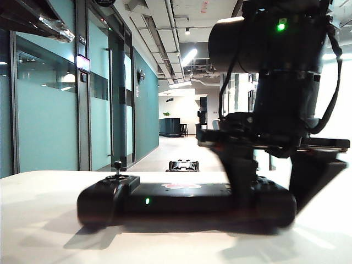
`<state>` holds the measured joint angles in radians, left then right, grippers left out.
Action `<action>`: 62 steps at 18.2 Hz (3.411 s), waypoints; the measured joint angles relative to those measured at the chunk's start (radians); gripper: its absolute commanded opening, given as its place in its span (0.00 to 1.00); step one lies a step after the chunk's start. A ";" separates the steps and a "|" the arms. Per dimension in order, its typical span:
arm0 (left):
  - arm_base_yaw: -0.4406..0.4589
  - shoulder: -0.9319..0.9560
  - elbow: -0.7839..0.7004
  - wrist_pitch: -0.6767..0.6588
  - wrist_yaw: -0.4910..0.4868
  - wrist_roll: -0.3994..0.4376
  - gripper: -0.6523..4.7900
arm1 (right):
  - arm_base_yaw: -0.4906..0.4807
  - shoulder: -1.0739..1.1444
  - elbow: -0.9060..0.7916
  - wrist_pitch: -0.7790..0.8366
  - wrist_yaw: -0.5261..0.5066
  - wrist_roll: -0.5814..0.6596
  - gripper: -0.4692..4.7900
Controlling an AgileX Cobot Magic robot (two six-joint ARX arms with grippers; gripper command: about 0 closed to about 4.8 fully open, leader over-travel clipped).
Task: Push the left joystick on the remote control sitting on the white table forward to make the robot dog walk in a straight line until it approaches the door.
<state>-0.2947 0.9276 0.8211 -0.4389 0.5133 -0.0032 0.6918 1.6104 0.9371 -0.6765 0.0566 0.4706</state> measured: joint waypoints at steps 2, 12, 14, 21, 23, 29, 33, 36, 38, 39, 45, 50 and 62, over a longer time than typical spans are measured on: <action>0.000 0.000 0.000 0.000 0.000 0.000 0.11 | 0.000 0.002 0.000 0.006 0.007 0.001 0.52; 0.000 0.077 -0.033 0.013 0.087 0.073 0.11 | 0.001 0.007 0.017 -0.080 0.046 0.098 0.41; 0.000 0.108 -0.034 0.021 0.087 0.079 0.11 | 0.003 0.005 0.017 -0.104 0.060 0.108 0.41; -0.179 0.222 -0.138 0.170 0.113 0.198 0.11 | 0.001 0.005 0.017 -0.116 0.058 0.179 0.41; -0.184 0.282 -0.146 0.206 0.111 0.209 0.11 | 0.000 0.005 0.017 -0.120 0.056 0.183 0.41; -0.188 0.446 -0.146 0.294 0.127 0.235 0.11 | 0.001 0.004 0.017 -0.119 0.055 0.184 0.41; -0.187 0.517 -0.146 0.375 0.135 0.236 0.11 | 0.001 0.004 0.017 -0.119 0.055 0.185 0.41; -0.187 0.573 -0.146 0.418 0.147 0.236 0.11 | 0.001 0.004 0.017 -0.119 0.053 0.185 0.41; -0.187 0.597 -0.146 0.443 0.151 0.236 0.11 | 0.001 0.004 0.017 -0.119 0.048 0.184 0.41; -0.187 0.599 -0.146 0.450 0.151 0.236 0.11 | 0.001 0.004 0.017 -0.119 0.048 0.185 0.41; -0.188 0.605 -0.146 0.489 0.127 0.235 0.11 | 0.001 0.004 0.017 -0.119 0.047 0.188 0.41; -0.188 0.605 -0.146 0.510 0.114 0.235 0.11 | 0.001 0.004 0.017 -0.119 0.047 0.189 0.41; -0.188 0.609 -0.146 0.527 0.097 0.235 0.11 | 0.001 0.004 0.017 -0.119 0.047 0.192 0.41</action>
<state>-0.4831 1.5368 0.6750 0.0879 0.6098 0.2317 0.6930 1.6146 0.9543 -0.7952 0.1032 0.6624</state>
